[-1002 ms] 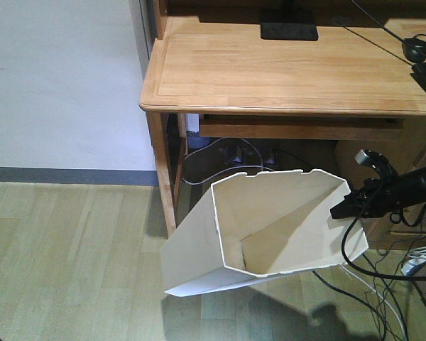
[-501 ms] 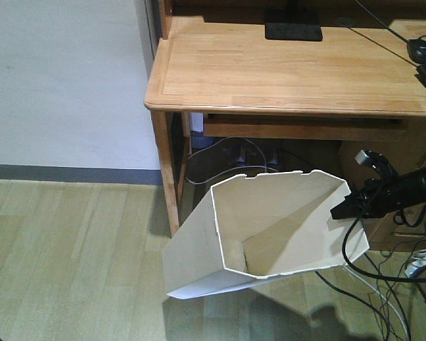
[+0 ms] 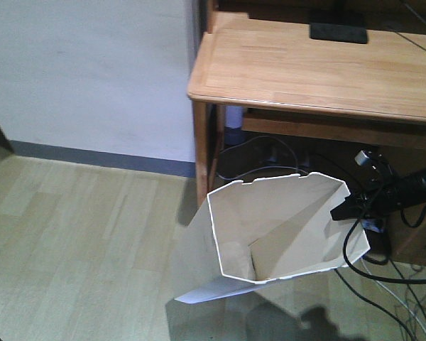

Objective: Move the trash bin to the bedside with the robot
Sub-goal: 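Hold the bin in the right gripper while the base turns toward the bed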

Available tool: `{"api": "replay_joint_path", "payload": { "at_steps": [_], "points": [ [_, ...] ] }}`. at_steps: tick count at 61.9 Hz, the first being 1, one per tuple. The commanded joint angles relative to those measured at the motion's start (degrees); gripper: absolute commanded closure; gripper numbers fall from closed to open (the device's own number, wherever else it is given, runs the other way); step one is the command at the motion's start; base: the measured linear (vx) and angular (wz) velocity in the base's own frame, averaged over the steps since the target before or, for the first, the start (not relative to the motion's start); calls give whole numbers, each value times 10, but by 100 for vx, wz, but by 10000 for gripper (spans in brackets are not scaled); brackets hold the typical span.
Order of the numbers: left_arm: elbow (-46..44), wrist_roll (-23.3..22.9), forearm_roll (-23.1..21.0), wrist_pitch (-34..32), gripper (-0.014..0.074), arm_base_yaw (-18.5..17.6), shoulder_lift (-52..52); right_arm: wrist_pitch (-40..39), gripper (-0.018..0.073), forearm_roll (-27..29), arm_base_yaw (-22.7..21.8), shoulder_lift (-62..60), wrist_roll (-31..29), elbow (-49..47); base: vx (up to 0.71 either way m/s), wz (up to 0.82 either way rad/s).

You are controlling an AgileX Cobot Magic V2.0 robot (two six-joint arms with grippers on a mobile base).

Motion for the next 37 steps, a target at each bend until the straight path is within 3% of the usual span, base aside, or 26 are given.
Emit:
{"api": "replay_joint_path", "payload": {
  "at_steps": [1,37],
  "points": [
    [7,-8,-5,-43,603,-4,-4,145,564,80,-3,-45,10,-7,-4,37],
    [7,-8,-5,-43,603,-4,-4,145,564,79,-3,-45,10,-7,-3,53]
  ]
}}
